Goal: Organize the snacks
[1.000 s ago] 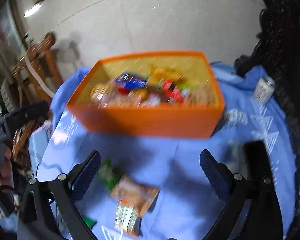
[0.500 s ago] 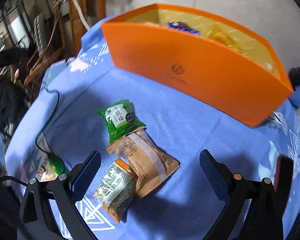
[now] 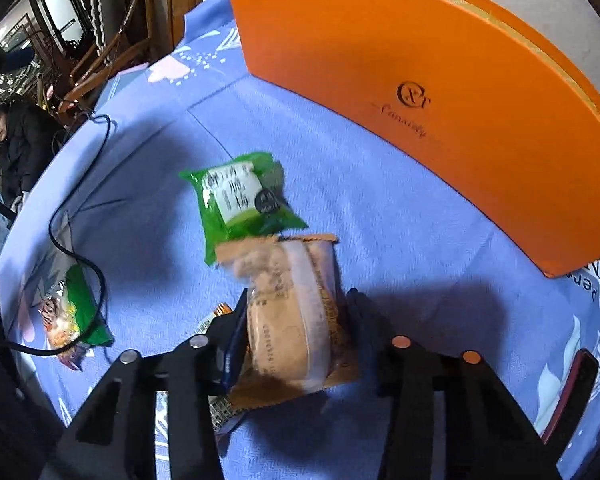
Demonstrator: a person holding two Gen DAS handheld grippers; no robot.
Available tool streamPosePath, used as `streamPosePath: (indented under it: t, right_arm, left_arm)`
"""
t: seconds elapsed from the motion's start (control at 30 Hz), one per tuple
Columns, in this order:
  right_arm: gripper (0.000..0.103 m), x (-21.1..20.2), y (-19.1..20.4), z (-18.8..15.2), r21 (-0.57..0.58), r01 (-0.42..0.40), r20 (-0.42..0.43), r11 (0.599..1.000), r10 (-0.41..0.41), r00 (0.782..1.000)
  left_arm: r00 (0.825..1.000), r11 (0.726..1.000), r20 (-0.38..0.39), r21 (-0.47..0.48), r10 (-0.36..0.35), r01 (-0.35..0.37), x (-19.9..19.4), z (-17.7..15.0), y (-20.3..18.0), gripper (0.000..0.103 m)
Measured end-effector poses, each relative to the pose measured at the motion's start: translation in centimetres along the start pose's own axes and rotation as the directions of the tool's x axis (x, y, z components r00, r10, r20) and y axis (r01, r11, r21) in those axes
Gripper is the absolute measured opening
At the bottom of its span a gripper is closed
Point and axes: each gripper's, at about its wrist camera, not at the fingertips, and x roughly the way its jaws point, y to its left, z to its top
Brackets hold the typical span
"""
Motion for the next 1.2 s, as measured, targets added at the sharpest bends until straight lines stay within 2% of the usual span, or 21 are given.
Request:
streamPosePath:
  t: [0.03, 0.23, 0.47, 0.67, 0.87, 1.1, 1.2]
  right_arm:
    - [0.04, -0.2, -0.1, -0.2, 0.018, 0.008, 0.006, 1.0, -0.008, 1.0]
    - [0.038, -3.0, -1.4, -2.5, 0.165, 0.065, 0.07, 0.984, -0.077, 0.995]
    - [0.038, -7.9, -2.5, -6.4, 0.373, 0.06, 0.157, 0.926, -0.127, 0.979]
    - [0.038, -10.4, -2.4, -8.3, 0.477, 0.04, 0.215, 0.878, -0.161, 0.963]
    - [0.038, -10.5, -2.1, -9.1, 0.541, 0.013, 0.228, 0.841, -0.162, 0.96]
    - [0.038, -10.4, -2.0, -10.0, 0.568, 0.012, 0.224, 0.823, -0.168, 0.96]
    - [0.038, -10.3, -2.2, -10.2, 0.577, 0.011, 0.22, 0.817, -0.168, 0.961]
  left_arm:
    - [1.0, 1.0, -0.002, 0.007, -0.003, 0.003, 0.2, 0.0, -0.2, 0.099]
    - [1.0, 0.996, -0.008, 0.088, -0.027, 0.027, 2.6, 0.1, -2.7, 0.099]
    - [0.996, 0.969, -0.056, 0.234, -0.066, 0.077, 6.7, -0.3, -7.4, 0.099]
    - [0.994, 0.956, -0.078, 0.275, -0.081, 0.1, 9.4, -0.3, -9.8, 0.099]
    - [0.992, 0.955, -0.108, 0.282, -0.066, 0.095, 12.8, -0.4, -10.8, 0.099]
    - [0.99, 0.957, -0.134, 0.277, -0.054, 0.09, 15.4, -1.0, -11.0, 0.099]
    - [0.987, 0.952, -0.15, 0.291, -0.055, 0.098, 16.1, -1.4, -11.2, 0.094]
